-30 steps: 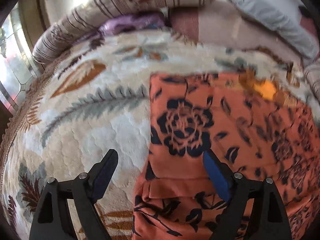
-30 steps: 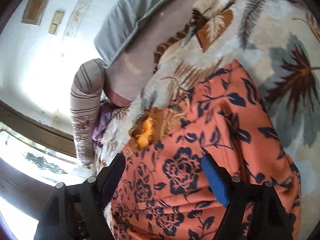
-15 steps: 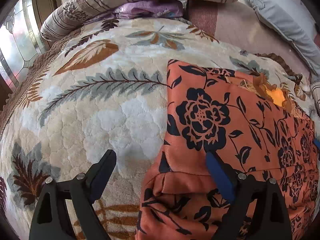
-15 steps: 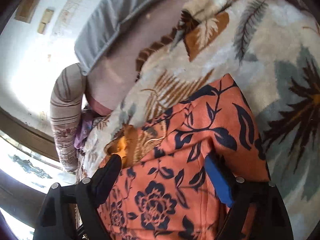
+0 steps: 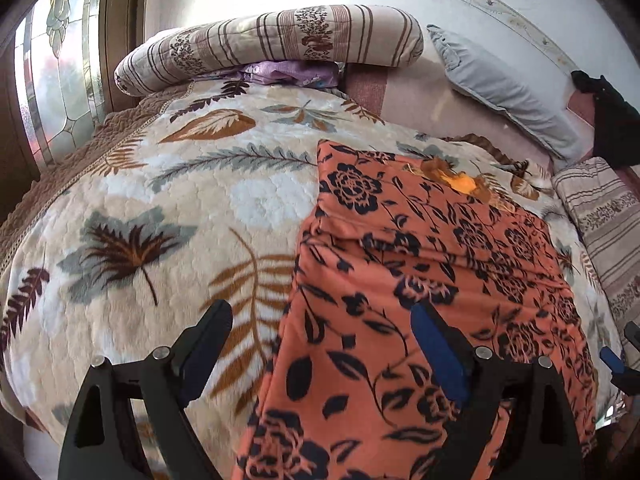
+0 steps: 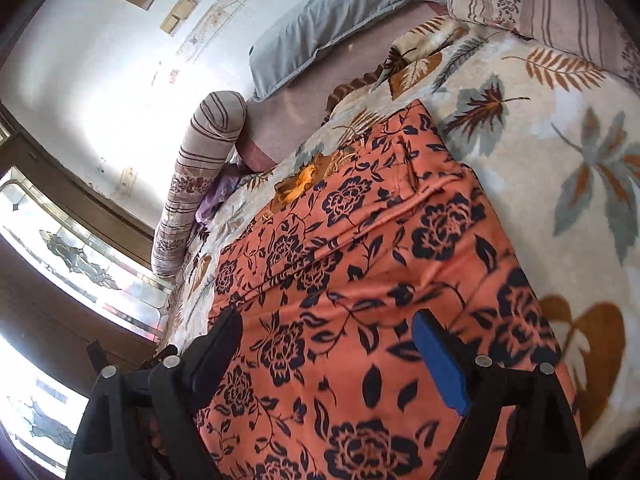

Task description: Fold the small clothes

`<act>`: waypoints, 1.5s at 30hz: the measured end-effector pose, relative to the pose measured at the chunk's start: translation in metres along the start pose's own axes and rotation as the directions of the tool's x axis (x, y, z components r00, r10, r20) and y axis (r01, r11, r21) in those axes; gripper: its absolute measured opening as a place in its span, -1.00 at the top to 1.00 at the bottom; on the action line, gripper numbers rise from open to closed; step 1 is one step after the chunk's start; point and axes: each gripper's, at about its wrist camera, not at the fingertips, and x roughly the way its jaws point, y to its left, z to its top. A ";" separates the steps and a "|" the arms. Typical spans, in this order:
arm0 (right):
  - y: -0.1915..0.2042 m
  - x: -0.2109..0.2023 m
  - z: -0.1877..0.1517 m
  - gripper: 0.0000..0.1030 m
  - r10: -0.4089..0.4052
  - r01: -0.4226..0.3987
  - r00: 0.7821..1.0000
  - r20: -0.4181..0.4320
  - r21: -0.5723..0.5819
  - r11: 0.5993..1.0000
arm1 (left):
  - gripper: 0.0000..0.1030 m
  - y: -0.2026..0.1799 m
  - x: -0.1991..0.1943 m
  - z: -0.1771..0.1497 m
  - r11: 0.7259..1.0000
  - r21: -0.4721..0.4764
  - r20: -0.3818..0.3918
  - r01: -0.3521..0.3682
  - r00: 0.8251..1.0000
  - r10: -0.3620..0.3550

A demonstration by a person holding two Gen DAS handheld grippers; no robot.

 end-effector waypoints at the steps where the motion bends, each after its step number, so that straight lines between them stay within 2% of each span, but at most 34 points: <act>1: -0.002 -0.006 -0.007 -0.72 -0.004 0.004 1.000 -0.003 -0.007 1.000 | -0.78 -0.002 -0.004 -0.007 1.000 0.003 -0.007 0.008 1.000 -0.008; 4: -0.007 -0.017 -0.028 -0.72 -0.015 0.015 1.000 -0.014 -0.010 1.000 | -0.78 -0.008 -0.013 -0.025 1.000 -0.003 -0.036 0.023 0.999 -0.023; 10: -0.015 -0.004 -0.058 -0.72 -0.019 0.020 0.991 -0.133 0.011 1.000 | -0.78 -0.026 -0.032 -0.044 0.998 0.029 -0.044 0.057 0.998 -0.055; 12: -0.022 0.005 -0.064 -0.72 -0.076 0.081 0.983 -0.169 0.022 0.996 | -0.78 -0.028 -0.017 -0.056 0.999 0.054 -0.126 0.002 0.992 0.005; 13: -0.028 0.011 -0.067 -0.73 -0.097 0.106 0.974 -0.207 0.037 0.994 | -0.78 -0.028 -0.007 -0.063 0.998 0.064 -0.181 -0.021 0.983 0.032; 14: -0.031 0.010 -0.067 -0.72 -0.078 0.089 0.979 -0.190 0.050 0.995 | -0.78 -0.026 0.000 -0.070 0.997 0.065 -0.217 -0.030 0.975 0.044; 16: -0.032 0.004 -0.066 -0.72 -0.058 0.073 0.981 -0.183 0.081 0.994 | -0.78 -0.022 -0.003 -0.077 0.997 0.057 -0.219 -0.048 0.974 0.059; 18: -0.030 -0.005 -0.067 -0.72 -0.046 0.058 0.987 -0.154 0.072 0.996 | -0.78 -0.018 -0.019 -0.079 0.999 0.033 -0.158 -0.038 0.986 0.043; 20: -0.024 -0.010 -0.067 -0.72 -0.008 0.014 0.991 -0.131 0.044 0.999 | -0.78 -0.013 -0.030 -0.080 0.999 0.022 -0.122 -0.038 0.992 0.040; 22: -0.025 -0.006 -0.068 -0.73 -0.031 0.038 0.988 -0.151 0.041 0.998 | -0.78 -0.008 -0.021 -0.087 0.997 0.034 -0.165 -0.068 0.984 0.072; 24: -0.034 0.005 -0.072 -0.73 -0.077 0.095 0.974 -0.212 0.077 0.993 | -0.80 -0.003 -0.001 -0.096 0.990 0.075 -0.260 -0.123 0.956 0.138; 25: -0.035 0.002 -0.071 -0.72 -0.069 0.090 0.978 -0.198 0.096 0.991 | -0.81 -0.001 -0.004 -0.097 0.990 0.077 -0.237 -0.118 0.962 0.133; 26: -0.031 -0.001 -0.067 -0.73 -0.072 0.094 0.976 -0.205 0.102 0.990 | -0.80 0.000 -0.011 -0.095 0.992 0.061 -0.221 -0.114 0.967 0.125; 28: -0.016 -0.009 -0.055 -0.74 -0.037 0.052 0.982 -0.183 0.080 0.995 | -0.80 0.004 -0.026 -0.089 0.997 0.018 -0.162 -0.079 0.983 0.081; 31: 0.019 -0.009 -0.023 -0.74 0.000 -0.003 0.991 -0.137 -0.018 1.000 | -0.80 0.011 -0.035 -0.081 0.998 0.001 -0.098 -0.069 0.993 0.069; 35: 0.052 0.023 0.032 -0.74 0.063 -0.071 0.992 -0.108 -0.075 0.995 | -0.80 0.026 -0.020 -0.084 0.996 -0.025 -0.148 -0.090 0.985 0.085; 38: 0.054 0.066 0.071 -0.74 0.138 -0.140 0.984 -0.116 -0.010 0.990 | -0.80 0.034 -0.019 -0.084 0.995 -0.049 -0.135 -0.087 0.988 0.079; 40: 0.048 0.098 0.091 -0.74 0.155 -0.149 0.980 -0.127 0.059 0.987 | -0.80 0.037 -0.020 -0.080 0.994 -0.059 -0.113 -0.088 0.990 0.081; 43: 0.027 0.140 0.109 -0.74 0.138 -0.121 0.983 -0.122 0.143 0.982 | -0.80 0.044 -0.022 -0.075 0.994 -0.082 -0.091 -0.078 0.993 0.071; 45: 0.004 0.168 0.110 -0.74 0.098 -0.069 0.985 -0.143 0.197 0.978 | -0.80 0.048 -0.021 -0.071 0.992 -0.095 -0.081 -0.077 0.994 0.069</act>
